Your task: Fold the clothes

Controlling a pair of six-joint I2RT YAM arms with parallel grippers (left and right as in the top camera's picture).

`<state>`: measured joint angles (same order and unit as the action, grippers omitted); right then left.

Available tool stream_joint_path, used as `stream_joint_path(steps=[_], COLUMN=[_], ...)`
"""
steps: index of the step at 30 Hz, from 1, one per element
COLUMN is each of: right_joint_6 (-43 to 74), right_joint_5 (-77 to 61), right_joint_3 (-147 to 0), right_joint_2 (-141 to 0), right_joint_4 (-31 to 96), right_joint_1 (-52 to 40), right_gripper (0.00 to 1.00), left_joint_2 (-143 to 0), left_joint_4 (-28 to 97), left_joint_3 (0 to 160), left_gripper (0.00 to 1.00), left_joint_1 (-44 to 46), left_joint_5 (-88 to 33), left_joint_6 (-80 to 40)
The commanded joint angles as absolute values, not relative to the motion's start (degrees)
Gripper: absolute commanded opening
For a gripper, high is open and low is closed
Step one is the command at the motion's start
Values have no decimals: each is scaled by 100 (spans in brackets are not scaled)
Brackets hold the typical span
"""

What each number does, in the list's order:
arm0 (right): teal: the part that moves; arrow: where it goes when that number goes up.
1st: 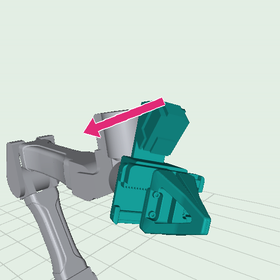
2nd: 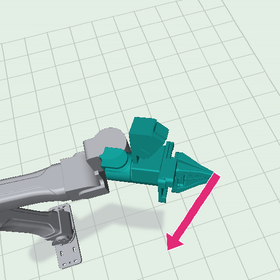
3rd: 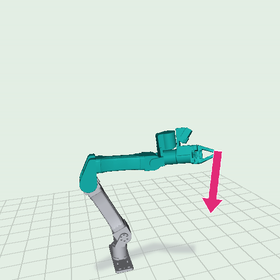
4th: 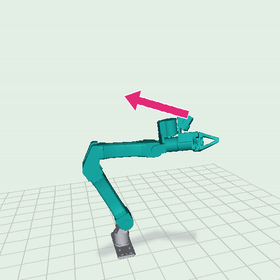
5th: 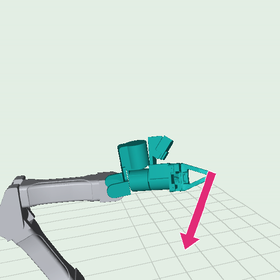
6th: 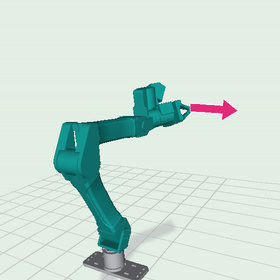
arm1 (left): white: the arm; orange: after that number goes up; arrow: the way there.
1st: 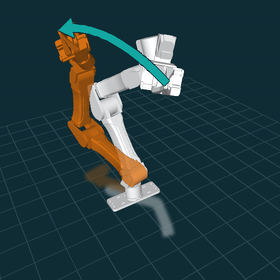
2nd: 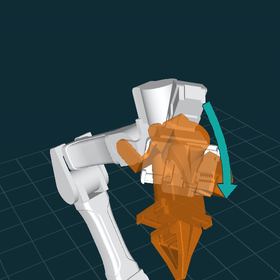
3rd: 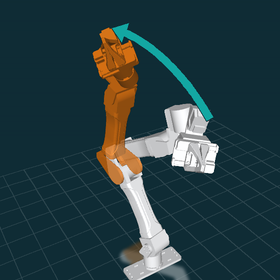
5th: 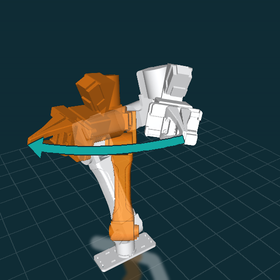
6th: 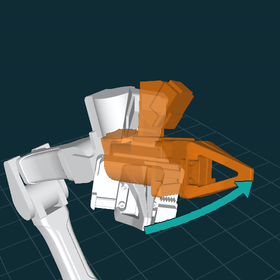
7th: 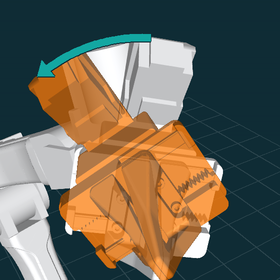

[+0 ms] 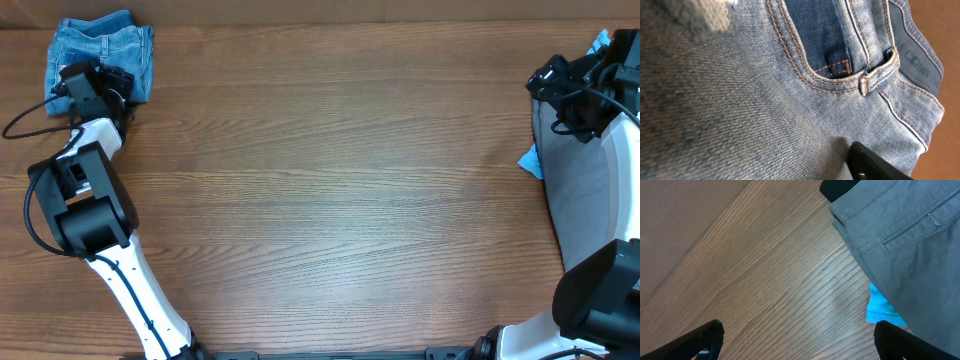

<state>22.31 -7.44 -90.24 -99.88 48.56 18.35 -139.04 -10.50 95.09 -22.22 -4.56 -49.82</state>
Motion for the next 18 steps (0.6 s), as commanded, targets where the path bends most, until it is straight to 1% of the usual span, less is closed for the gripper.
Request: stream_joint_path(steps=[1, 18], right_joint_6=[2257, 2257], right_joint_5=[-709, -709], right_joint_3=[-9120, -9120], right_joint_2=[-9998, -9998], right_joint_4=[4829, 4829], right_joint_1=[1839, 1839], right_gripper=[100, 100], left_joint_2=[-14285, -14315], left_joint_4=[-913, -1426], left_joint_3=[9371, 9371], left_gripper=[67, 70], left_joint_1=[-2333, -2082], left_joint_5=[-403, -386], left_joint_6=[-4619, -4626])
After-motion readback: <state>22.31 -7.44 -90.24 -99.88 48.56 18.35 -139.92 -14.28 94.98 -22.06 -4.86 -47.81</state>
